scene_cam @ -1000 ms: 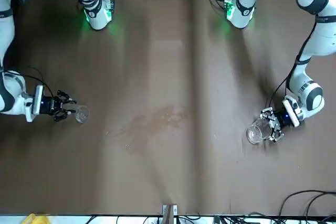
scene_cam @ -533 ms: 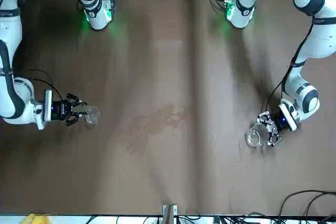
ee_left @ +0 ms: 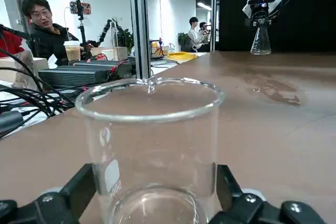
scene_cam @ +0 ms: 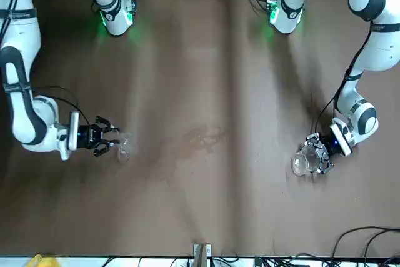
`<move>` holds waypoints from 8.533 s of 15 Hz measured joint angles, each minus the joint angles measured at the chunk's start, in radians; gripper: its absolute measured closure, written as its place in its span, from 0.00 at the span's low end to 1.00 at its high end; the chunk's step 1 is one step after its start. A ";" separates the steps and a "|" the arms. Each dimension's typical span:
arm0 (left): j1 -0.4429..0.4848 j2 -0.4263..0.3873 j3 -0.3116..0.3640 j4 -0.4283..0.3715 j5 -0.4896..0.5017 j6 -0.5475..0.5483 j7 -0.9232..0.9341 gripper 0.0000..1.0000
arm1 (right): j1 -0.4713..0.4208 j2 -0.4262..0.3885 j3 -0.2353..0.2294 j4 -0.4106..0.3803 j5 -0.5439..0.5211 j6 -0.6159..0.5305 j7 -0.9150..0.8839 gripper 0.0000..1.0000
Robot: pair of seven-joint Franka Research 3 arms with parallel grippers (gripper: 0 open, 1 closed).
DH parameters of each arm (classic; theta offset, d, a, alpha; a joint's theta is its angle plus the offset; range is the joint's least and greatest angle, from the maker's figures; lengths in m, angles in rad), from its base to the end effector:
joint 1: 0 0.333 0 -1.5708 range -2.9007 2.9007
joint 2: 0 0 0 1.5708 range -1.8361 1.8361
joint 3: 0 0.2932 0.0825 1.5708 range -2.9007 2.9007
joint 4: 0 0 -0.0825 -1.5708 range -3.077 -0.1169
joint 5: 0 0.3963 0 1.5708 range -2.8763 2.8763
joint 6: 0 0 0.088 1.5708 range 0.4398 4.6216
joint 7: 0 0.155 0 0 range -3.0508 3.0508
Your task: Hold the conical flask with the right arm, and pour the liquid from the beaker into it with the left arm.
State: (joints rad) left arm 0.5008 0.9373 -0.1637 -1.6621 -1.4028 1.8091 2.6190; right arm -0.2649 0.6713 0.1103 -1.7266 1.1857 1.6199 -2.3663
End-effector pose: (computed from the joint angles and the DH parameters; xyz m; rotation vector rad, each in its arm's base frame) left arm 0.6234 0.0849 0.0507 1.6107 -1.1368 1.4168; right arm 0.6167 0.0416 0.1786 -1.3382 -1.3834 -1.0182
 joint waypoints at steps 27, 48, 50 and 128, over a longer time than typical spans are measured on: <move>-0.055 0.034 -0.001 0.021 -0.075 0.000 0.002 0.00 | 0.756 -0.101 -0.005 -0.066 0.898 0.770 -0.099 0.61; -0.148 -0.060 -0.006 0.073 -0.029 0.001 -0.038 0.02 | 0.821 -0.064 -0.018 -0.003 0.912 0.872 -0.088 0.61; -0.183 -0.098 -0.008 0.075 0.014 0.007 -0.074 0.02 | 0.821 -0.064 -0.018 -0.003 0.912 0.873 -0.087 0.61; -0.843 -0.435 -0.008 -0.003 1.008 0.486 -1.189 0.02 | 0.886 0.017 -0.025 0.065 0.999 0.932 -0.085 0.61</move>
State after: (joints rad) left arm -0.3425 0.5028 -0.1719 -1.6653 -0.3947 2.2949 1.4300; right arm 0.6211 0.6888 0.0853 -1.6613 2.1851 2.5518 -2.4515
